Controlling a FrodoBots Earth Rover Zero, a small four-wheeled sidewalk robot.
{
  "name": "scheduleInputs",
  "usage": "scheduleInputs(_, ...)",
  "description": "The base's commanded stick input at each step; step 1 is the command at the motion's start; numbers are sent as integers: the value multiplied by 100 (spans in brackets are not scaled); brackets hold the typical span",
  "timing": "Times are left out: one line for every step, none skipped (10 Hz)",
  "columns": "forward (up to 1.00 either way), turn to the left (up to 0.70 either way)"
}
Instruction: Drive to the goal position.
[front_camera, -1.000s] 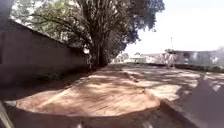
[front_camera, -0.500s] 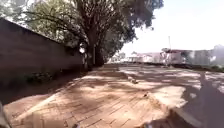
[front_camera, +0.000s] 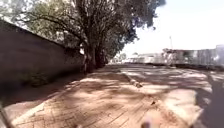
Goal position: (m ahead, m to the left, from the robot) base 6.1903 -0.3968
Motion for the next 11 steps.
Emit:
scheduleInputs(70,0)
scheduleInputs(70,0)
scheduleInputs(70,0)
scheduleInputs(70,0)
scheduleInputs(70,0)
scheduleInputs(70,0)
scheduleInputs(70,0)
scheduleInputs(70,0)
scheduleInputs(70,0)
scheduleInputs(70,0)
scheduleInputs(70,0)
